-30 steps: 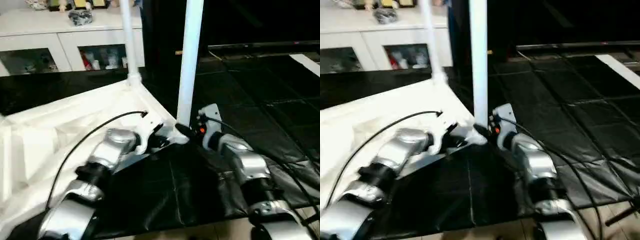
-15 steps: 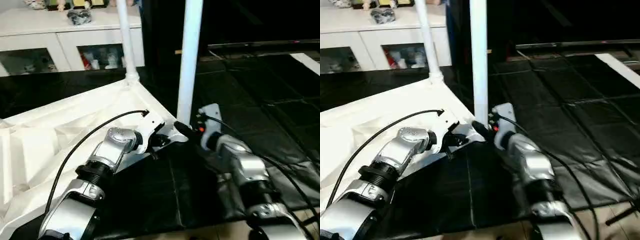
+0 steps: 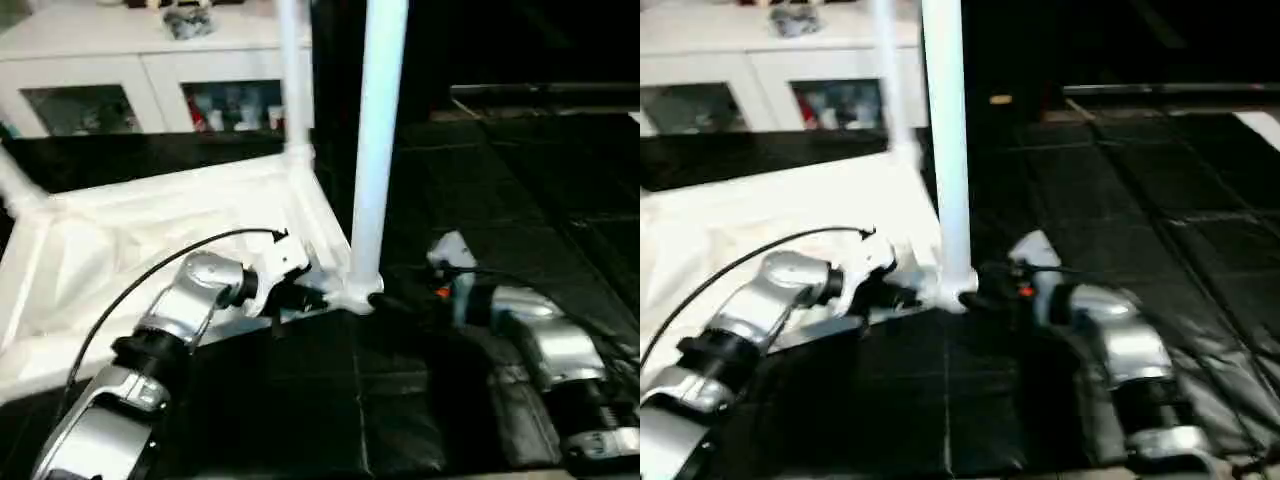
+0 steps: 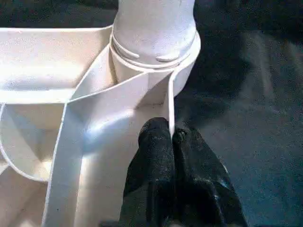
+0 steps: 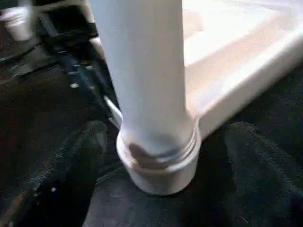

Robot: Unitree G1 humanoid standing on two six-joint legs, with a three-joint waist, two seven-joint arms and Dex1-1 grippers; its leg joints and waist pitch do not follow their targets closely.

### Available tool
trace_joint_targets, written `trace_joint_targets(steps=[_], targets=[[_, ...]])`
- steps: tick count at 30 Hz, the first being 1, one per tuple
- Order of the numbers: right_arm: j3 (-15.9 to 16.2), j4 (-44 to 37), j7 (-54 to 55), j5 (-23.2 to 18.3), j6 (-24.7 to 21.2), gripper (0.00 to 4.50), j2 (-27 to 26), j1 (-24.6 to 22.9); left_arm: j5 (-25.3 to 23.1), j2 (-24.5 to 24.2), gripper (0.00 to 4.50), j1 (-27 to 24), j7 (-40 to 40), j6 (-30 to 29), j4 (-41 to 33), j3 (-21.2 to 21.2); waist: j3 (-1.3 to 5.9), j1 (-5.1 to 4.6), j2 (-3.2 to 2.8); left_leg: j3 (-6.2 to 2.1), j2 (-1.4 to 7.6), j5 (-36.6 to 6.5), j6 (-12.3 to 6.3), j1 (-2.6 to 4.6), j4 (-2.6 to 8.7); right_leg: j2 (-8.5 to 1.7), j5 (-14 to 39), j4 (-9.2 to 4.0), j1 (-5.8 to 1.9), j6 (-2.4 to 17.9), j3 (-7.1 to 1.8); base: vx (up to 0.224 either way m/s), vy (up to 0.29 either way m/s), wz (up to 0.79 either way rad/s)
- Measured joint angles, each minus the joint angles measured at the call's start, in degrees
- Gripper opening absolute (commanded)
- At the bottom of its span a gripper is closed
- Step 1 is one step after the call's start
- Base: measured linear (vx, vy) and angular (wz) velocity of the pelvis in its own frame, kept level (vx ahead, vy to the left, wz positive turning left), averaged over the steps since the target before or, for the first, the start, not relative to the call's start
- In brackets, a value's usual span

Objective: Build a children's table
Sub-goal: Rotate leg to tighten

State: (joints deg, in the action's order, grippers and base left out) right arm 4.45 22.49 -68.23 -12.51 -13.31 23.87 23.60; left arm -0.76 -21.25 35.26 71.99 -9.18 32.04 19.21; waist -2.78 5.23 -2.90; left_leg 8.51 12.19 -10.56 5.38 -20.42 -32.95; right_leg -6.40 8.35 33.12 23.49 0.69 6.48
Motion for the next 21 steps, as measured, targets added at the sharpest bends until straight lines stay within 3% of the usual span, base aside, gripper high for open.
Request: trace_joint_targets(steps=[4,9,21], targets=[[2.16,-2.11,-9.38,-2.13,0.37,4.49,3.33,0.58,0.05,-1.96,0.00,-0.73,4.97,1.68,-1.11,1.19,-0.02,0.22,0.07,0.78,0.44,-0.13,0.21,0.24,-0.13,0.01,0.00,0.06,-0.09,0.00,-0.43,0.000,0.000,0.00],[4.80,-1.70,-14.41,-2.73,0.50,4.49,3.07,1.75,0.08,-2.53,0.00,-0.89,7.79,2.99,-2.06,2.79,-0.03,0.16,0.22,1.39,0.57,-0.13,0.22,0.35,-0.34,0.02,0.02,0.08,-0.13,-0.05,-1.05,0.000,0.000,0.00],[8.38,5.82,-16.81,-0.76,4.31,3.44,0.29,5.87,0.17,-2.73,0.00,-1.36,10.41,3.37,-4.47,4.76,-0.01,1.00,0.39,1.37,0.60,-0.12,0.19,0.10,-0.67,0.01,0.10,0.38,-0.15,-0.17,-1.19,0.000,0.000,0.00]])
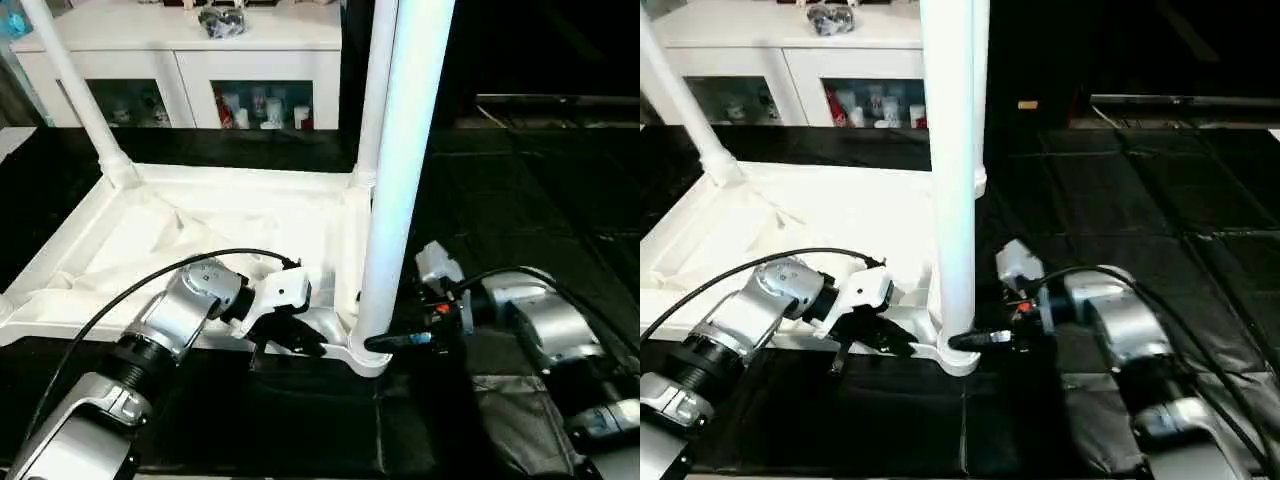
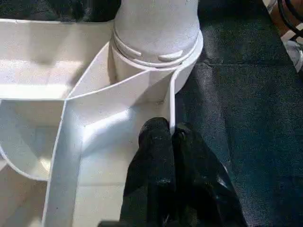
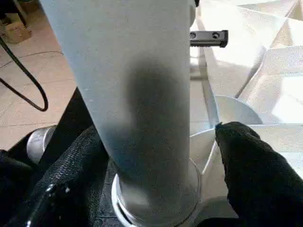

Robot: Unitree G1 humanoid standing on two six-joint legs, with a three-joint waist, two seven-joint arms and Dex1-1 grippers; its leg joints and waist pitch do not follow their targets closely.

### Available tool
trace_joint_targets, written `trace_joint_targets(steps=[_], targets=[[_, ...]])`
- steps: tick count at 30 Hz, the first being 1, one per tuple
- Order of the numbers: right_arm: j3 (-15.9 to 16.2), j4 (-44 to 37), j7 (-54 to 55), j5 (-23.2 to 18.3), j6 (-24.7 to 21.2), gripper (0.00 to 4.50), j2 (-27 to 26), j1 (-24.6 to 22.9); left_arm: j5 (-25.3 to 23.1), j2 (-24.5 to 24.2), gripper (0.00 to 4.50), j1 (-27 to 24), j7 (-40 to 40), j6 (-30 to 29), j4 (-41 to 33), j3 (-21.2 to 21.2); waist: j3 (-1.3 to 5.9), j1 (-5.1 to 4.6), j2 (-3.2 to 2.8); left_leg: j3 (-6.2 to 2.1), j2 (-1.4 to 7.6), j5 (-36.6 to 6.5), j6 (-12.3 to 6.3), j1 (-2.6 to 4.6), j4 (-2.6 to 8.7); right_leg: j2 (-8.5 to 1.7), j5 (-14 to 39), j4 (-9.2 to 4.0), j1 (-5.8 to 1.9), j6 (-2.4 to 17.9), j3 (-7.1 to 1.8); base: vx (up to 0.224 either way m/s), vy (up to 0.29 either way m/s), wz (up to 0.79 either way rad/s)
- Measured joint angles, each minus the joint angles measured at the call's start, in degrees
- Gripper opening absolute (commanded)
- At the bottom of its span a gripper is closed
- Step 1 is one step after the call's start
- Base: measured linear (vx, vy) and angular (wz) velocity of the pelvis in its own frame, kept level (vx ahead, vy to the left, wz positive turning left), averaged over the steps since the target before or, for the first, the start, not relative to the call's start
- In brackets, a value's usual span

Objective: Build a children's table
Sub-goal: Rotate leg to tighten

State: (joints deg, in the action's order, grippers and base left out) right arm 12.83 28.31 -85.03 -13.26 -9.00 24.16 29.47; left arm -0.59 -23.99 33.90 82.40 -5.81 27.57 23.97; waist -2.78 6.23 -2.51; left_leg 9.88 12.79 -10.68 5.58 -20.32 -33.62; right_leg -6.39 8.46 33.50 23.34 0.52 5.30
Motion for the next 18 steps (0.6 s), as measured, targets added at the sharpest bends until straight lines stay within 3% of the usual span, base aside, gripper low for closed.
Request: trace_joint_targets(steps=[18], targets=[[1.22,1.41,-3.51,-0.08,0.40,2.11,-0.08,0.74,0.01,-0.10,0.00,-0.27,0.00,0.00,-0.85,0.19,0.03,0.19,0.11,-0.01,0.01,0.00,0.00,0.00,-0.07,0.00,0.08,0.13,0.00,-0.13,0.00,0.000,0.000,0.00]])
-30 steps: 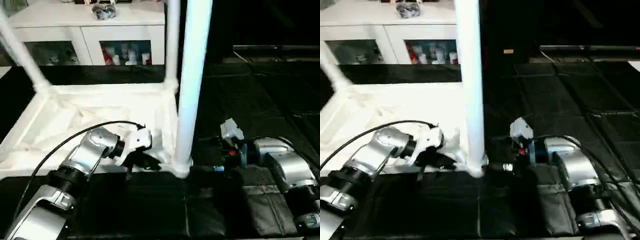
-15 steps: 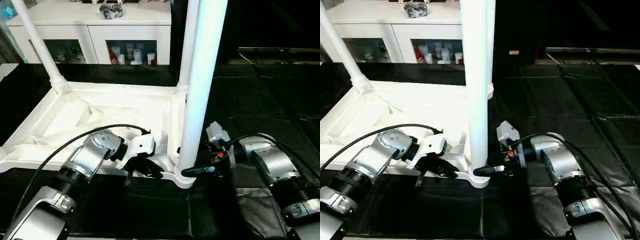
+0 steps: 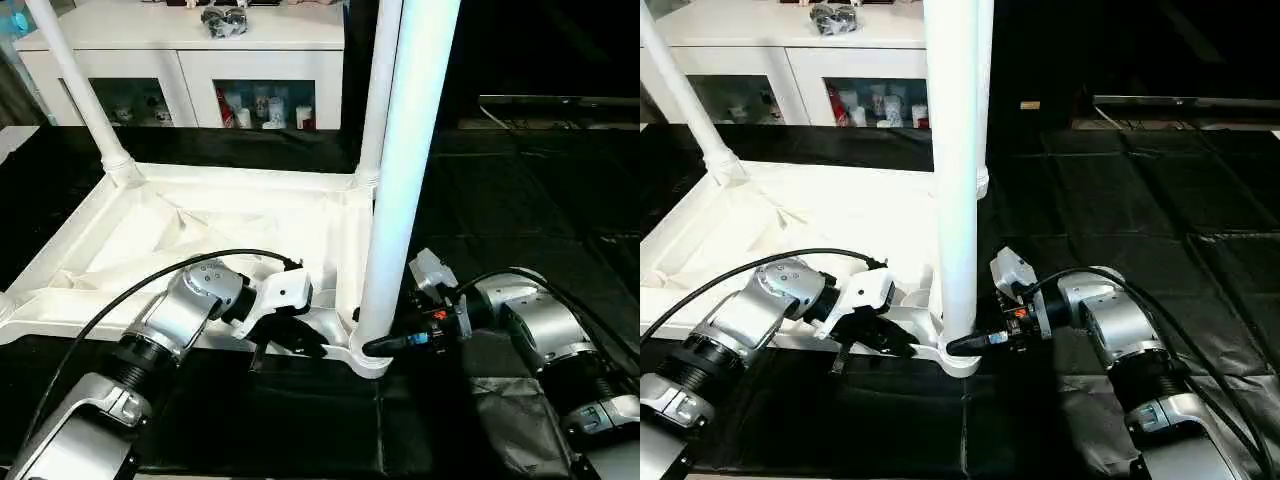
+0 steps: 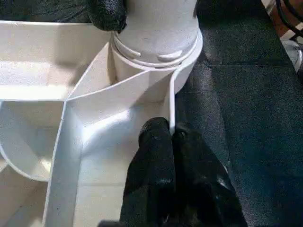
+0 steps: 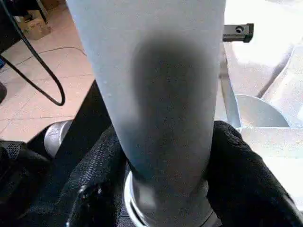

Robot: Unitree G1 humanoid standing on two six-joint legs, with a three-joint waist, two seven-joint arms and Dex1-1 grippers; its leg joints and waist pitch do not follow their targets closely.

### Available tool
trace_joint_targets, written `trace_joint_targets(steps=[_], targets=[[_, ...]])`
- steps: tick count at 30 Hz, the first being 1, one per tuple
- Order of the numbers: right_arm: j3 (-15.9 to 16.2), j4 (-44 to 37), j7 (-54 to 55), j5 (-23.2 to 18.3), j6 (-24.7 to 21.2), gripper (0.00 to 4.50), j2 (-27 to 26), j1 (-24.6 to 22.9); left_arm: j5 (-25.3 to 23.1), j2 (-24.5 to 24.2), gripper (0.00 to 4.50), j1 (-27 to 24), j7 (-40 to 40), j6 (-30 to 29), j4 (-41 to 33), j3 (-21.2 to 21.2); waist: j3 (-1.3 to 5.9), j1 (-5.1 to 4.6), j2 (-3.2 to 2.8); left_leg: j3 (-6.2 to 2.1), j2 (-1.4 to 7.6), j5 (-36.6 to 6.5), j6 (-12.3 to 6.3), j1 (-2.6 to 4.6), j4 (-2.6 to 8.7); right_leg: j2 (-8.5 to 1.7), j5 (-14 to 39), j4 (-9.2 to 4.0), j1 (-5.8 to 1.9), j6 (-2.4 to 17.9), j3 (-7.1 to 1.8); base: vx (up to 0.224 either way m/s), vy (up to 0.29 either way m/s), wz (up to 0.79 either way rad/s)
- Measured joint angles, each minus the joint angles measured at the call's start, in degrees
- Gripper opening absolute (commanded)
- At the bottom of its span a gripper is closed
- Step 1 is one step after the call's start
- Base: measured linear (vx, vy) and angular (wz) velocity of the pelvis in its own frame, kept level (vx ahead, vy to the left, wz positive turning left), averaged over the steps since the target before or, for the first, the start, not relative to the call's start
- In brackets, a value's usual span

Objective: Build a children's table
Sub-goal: Rotate leg to tighten

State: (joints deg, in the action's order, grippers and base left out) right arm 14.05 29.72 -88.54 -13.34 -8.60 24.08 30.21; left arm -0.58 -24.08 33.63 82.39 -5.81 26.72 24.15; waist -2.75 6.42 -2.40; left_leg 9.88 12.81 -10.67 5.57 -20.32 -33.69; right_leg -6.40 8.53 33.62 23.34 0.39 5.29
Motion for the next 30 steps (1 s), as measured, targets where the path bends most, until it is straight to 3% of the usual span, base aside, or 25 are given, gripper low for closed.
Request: trace_joint_targets(steps=[7,11,17,20,24,30], targets=[[-0.19,-0.94,0.56,-0.01,-1.16,2.06,-0.23,-0.47,0.24,0.77,0.00,0.00,-0.76,-0.66,0.15,-0.25,0.01,0.10,0.01,0.00,0.00,0.00,0.00,0.02,-0.09,-0.03,0.06,0.21,0.00,-0.08,-0.01,0.000,0.000,0.00],[-2.71,-2.59,6.32,-0.01,-4.41,2.06,-1.08,-2.31,0.18,2.51,0.00,0.27,-4.41,-3.63,2.01,-2.15,0.01,-0.03,0.00,0.02,-0.03,0.00,0.01,0.13,-0.18,-0.04,0.11,0.49,-0.02,-0.15,-0.20,0.000,0.000,0.00],[-7.48,-2.08,24.74,2.52,-7.15,2.04,-6.78,-2.51,-1.56,6.43,0.00,2.76,-14.99,-9.91,6.63,-5.57,0.00,-2.66,0.14,-0.16,-0.25,0.01,0.05,0.29,-0.14,0.01,0.37,0.36,-0.23,-0.58,-0.02,-0.028,-0.002,-0.02],[-10.31,-0.83,37.33,4.67,-8.37,2.01,-11.80,-1.31,-1.78,9.49,0.00,4.19,-22.36,-13.81,8.83,-7.88,0.01,-4.43,0.11,-0.48,-0.39,0.00,0.05,0.31,-0.17,0.00,0.37,-0.02,-0.21,-0.58,0.26,0.000,0.000,0.00],[-12.65,1.28,49.21,6.49,-9.81,2.00,-16.13,1.03,-1.92,13.59,0.00,5.54,-30.66,-17.51,10.64,-10.35,0.03,-5.30,0.09,-1.29,-0.87,0.00,0.04,0.22,-0.15,-0.03,0.37,-0.78,-0.26,-0.58,0.56,0.000,0.000,0.00],[-14.56,4.30,59.30,7.60,-9.37,2.00,-19.53,3.63,-1.88,17.77,0.00,6.77,-38.66,-19.14,12.60,-13.15,0.03,-6.03,0.08,-1.38,-0.95,-0.01,0.00,0.14,-0.12,0.00,0.33,-1.35,-0.30,-0.52,0.50,0.000,0.000,0.00]])
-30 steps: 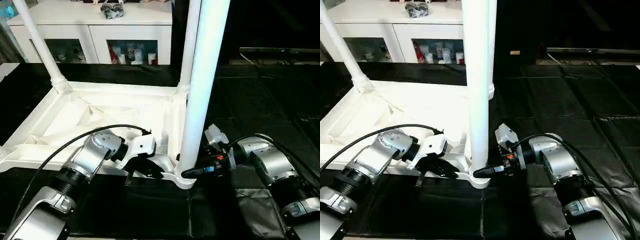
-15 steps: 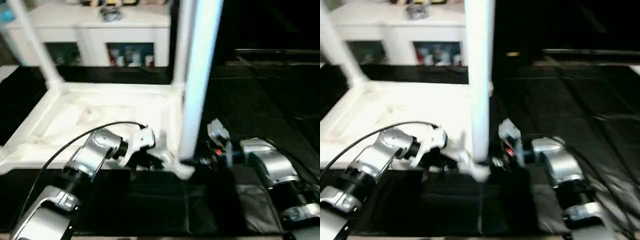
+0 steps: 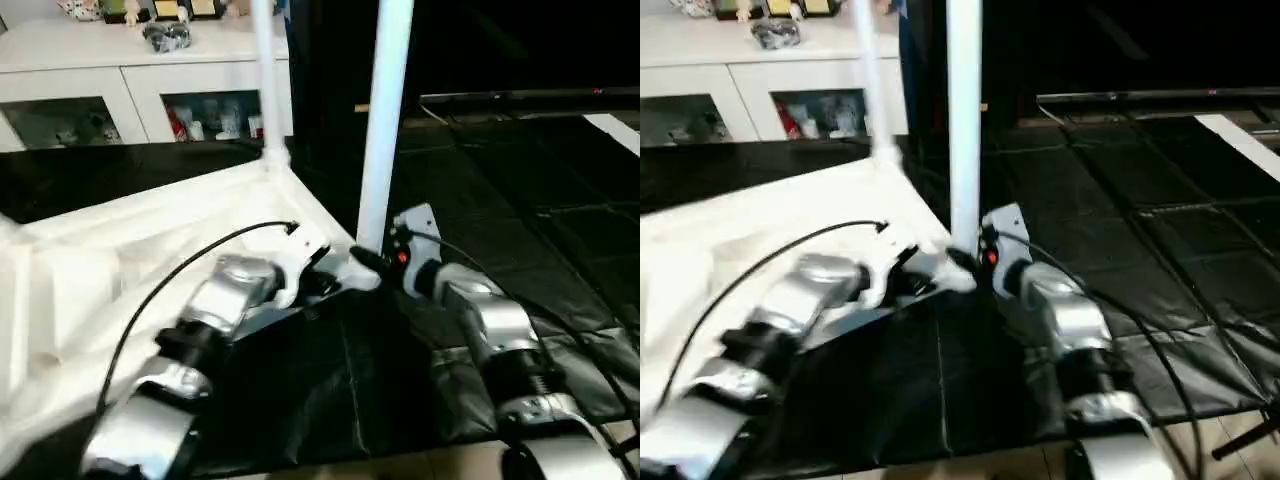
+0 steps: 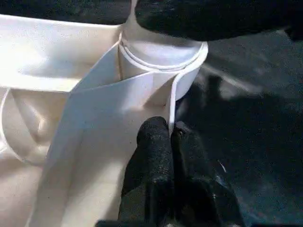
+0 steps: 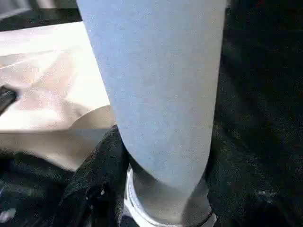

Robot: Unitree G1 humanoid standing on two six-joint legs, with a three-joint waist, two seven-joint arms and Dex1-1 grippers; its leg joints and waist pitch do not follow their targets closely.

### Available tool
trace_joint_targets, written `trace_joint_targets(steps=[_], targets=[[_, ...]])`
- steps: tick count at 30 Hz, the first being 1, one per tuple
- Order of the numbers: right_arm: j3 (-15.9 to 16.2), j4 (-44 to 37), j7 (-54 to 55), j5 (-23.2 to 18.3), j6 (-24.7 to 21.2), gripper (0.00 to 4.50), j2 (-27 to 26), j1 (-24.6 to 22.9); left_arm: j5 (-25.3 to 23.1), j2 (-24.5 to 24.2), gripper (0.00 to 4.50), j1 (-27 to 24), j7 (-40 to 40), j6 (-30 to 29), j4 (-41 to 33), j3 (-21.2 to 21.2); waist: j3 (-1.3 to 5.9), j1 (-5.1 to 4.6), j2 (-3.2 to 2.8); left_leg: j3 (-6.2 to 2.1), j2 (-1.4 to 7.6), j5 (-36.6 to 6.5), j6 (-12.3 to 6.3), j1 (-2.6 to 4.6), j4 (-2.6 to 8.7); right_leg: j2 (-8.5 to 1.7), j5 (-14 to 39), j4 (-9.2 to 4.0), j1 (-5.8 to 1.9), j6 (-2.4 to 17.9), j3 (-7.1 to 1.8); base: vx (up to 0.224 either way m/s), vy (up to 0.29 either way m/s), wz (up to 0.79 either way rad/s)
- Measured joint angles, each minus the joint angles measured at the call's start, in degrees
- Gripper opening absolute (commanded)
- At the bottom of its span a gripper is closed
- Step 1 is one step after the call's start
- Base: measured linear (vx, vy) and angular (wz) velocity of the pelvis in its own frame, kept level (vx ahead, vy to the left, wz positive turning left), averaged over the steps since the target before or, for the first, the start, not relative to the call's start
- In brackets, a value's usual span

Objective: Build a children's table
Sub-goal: Rotate leg to tighten

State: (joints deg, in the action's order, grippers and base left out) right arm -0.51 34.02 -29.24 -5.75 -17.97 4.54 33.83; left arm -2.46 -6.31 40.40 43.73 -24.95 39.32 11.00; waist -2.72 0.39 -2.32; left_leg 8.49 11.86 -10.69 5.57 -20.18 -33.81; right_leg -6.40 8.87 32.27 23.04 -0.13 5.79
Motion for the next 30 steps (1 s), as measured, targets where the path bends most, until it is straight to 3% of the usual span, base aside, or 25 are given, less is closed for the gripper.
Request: trace_joint_targets(steps=[2,4,7,13,17,18,21,25,30], targets=[[-0.14,0.34,1.29,0.81,0.98,2.00,-0.71,0.06,0.06,0.20,0.00,0.02,-0.56,0.00,0.00,-0.11,0.00,-0.08,0.00,0.05,0.00,-0.01,-0.01,-0.15,0.04,0.00,-0.04,0.00,-0.03,0.06,-0.12,0.000,0.000,0.00],[-0.91,0.46,1.60,0.89,1.42,2.69,-1.29,0.06,0.08,0.20,0.00,0.05,-0.51,0.00,-0.09,-0.21,0.01,-0.04,0.00,0.06,0.00,-0.01,-0.01,-0.13,0.14,0.01,-0.21,0.00,-0.03,0.31,-0.12,0.000,0.000,0.00],[-1.16,0.53,1.40,0.87,2.61,2.71,-1.70,-0.16,0.07,0.18,0.00,0.06,-0.34,0.08,-0.35,-0.19,0.01,0.14,-0.01,0.09,0.01,-0.01,-0.01,-0.11,0.30,0.01,-0.52,0.08,0.00,0.49,-0.12,0.000,0.000,0.00],[-1.10,-0.26,-2.65,0.34,5.22,3.38,-0.51,-1.82,-0.12,-0.73,0.00,-0.05,1.49,1.37,-1.01,1.07,0.01,0.92,0.00,0.13,0.02,-0.02,0.03,0.03,0.46,0.03,-0.57,0.73,0.16,0.46,-0.16,0.000,0.000,0.00],[-0.39,-1.25,-10.30,-1.64,6.23,3.69,2.86,-4.06,-0.18,-2.62,0.00,-1.41,4.85,3.95,-2.85,2.87,0.01,1.80,0.00,0.14,0.09,0.00,0.03,0.09,0.88,0.10,-0.53,0.77,0.21,0.40,-0.13,0.000,0.000,0.00],[-0.26,-1.88,-13.46,-2.66,6.38,3.96,4.47,-4.98,-0.15,-3.21,0.00,-1.75,6.30,4.77,-3.35,3.44,0.01,2.07,-0.01,0.17,0.11,0.00,0.03,0.07,0.90,0.10,-0.56,0.82,0.21,0.45,-0.14,0.000,0.000,0.00],[0.45,-2.69,-21.46,-3.91,7.06,4.06,9.04,-6.47,-0.15,-4.95,0.00,-2.01,9.75,6.43,-3.78,4.56,0.01,2.89,-0.01,0.21,0.12,0.01,0.03,-0.03,0.88,0.09,-0.53,0.82,0.22,0.43,-0.16,0.000,0.000,0.00],[1.65,-3.65,-30.19,-4.68,7.57,4.49,13.95,-7.33,-0.12,-7.33,0.00,-2.38,14.41,8.86,-4.39,5.91,-0.01,3.35,0.02,0.34,0.11,0.02,0.01,-0.18,0.77,0.01,-0.52,0.80,0.24,0.43,-0.25,0.000,0.000,0.00],[2.96,-4.17,-40.10,-5.19,10.47,4.49,20.66,-7.53,0.62,-11.80,0.00,-4.21,22.95,12.98,-6.66,7.97,-0.03,4.17,0.05,0.44,0.15,0.01,0.01,-0.25,0.69,-0.01,-0.52,0.83,0.27,0.43,-0.32,0.000,0.000,0.00]])
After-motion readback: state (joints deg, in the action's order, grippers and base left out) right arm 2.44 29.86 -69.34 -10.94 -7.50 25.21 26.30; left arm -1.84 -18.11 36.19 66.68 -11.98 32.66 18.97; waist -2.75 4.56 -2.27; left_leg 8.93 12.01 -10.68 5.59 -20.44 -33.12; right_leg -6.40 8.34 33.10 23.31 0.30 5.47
